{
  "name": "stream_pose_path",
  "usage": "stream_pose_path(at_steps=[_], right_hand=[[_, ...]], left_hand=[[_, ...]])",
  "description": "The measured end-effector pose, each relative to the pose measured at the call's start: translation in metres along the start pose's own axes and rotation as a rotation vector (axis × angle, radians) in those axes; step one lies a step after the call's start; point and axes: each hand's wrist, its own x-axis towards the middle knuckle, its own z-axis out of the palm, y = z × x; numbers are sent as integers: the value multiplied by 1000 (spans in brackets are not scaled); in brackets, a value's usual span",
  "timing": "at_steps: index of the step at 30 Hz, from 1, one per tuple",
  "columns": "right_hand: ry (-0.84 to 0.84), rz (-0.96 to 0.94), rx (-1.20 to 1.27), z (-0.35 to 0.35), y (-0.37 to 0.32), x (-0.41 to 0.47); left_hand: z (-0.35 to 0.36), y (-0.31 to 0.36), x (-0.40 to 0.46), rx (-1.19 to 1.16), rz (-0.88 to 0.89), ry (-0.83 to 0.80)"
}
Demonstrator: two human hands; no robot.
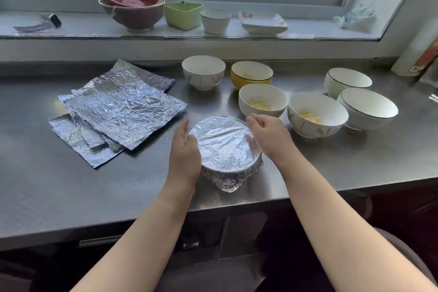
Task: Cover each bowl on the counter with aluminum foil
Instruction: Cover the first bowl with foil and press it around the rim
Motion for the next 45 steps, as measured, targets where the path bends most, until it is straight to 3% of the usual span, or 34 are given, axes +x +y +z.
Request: stream_pose_path(at_steps=[3, 6, 10, 14, 28, 32, 38, 45], right_hand=[[50, -17, 10, -3, -4, -1], [37, 17, -33, 4, -7, -1], [16, 35, -52, 14, -5, 1], [19, 50, -44, 17, 2, 4], [-124, 353, 495, 18, 7, 2], [-169, 393, 524, 16, 2, 1], [-218, 415, 527, 12, 3, 2], [-213, 380, 567, 11, 1, -3]], left_hand=[[-7, 11, 9, 159, 190, 2], [-7, 20, 24, 357, 341, -121], [-3, 23, 29, 547, 393, -348], [-6, 18, 34, 714, 453, -356], [-9, 15, 31, 840, 511, -372], [-19, 18, 31, 968, 519, -503], [-32, 37, 27, 1169, 357, -814], [-31, 46, 21, 1199, 310, -834]])
